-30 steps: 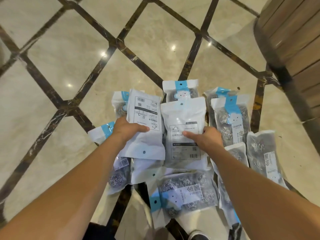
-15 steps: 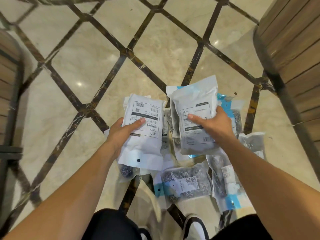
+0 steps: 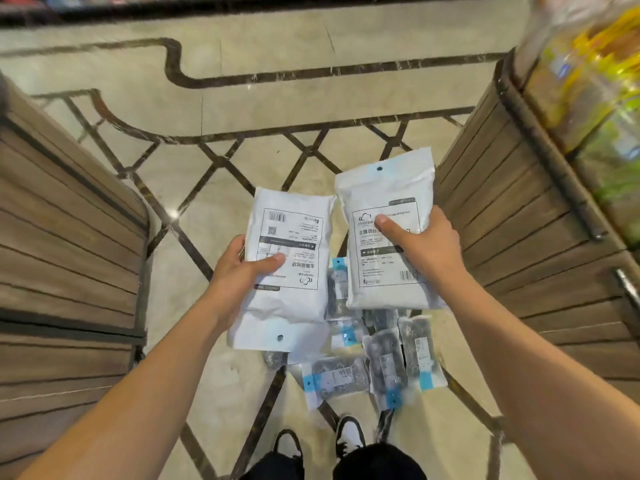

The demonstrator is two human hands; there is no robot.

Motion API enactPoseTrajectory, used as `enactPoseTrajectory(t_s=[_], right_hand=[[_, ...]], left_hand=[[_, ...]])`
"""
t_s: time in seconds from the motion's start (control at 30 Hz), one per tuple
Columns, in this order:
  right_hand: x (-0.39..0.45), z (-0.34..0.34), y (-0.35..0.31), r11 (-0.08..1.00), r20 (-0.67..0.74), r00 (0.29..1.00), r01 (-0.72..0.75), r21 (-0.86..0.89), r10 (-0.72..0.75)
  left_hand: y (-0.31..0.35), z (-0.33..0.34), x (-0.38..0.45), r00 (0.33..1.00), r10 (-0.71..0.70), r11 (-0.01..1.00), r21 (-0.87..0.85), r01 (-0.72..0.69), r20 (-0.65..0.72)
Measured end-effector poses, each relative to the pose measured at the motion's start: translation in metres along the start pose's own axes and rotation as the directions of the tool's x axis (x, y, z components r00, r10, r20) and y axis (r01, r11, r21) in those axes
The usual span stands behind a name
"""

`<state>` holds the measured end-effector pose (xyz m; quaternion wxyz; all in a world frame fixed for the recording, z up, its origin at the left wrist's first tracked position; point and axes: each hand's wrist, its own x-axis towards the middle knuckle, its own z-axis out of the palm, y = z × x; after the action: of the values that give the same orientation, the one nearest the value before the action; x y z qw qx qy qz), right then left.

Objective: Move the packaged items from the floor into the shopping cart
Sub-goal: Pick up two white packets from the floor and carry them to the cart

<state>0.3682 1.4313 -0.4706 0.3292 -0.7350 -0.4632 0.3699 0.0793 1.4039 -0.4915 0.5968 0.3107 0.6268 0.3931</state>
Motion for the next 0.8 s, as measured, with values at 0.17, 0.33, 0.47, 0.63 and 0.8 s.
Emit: enactPoseTrajectory(t_s=[0.17,0.33,0.47,0.63,0.8], right_hand=[[-0.037,-0.032,-0.142,0.988,0.14,0.978,0.154,-0.007,-0.152],[-0.078,-0.011,-0.265,0.951,0.277,0.91,0.302,0.064,-0.308],[-0.136,0.03,-0.331,0.891,0.473,0.756,0.406,0.205,-0.453],[-0.249,0.087,-0.373,0.835,0.711,0.461,0.431,0.343,-0.53],[-0.396,0.129,-0.379,0.764,0.831,0.143,0.5,0.408,-0.538]], left_hand=[[0.115,-0.044,-0.099,0.977,0.124,0.991,-0.035,-0.132,-0.175],[0.187,-0.095,-0.2,0.886,0.224,0.954,-0.095,-0.285,-0.406],[0.199,-0.137,-0.292,0.759,0.2,0.922,-0.143,-0.36,-0.619],[0.169,-0.176,-0.425,0.532,0.113,0.892,-0.151,-0.427,-0.839],[0.107,-0.193,-0.573,0.208,-0.039,0.878,-0.133,-0.46,-0.977]])
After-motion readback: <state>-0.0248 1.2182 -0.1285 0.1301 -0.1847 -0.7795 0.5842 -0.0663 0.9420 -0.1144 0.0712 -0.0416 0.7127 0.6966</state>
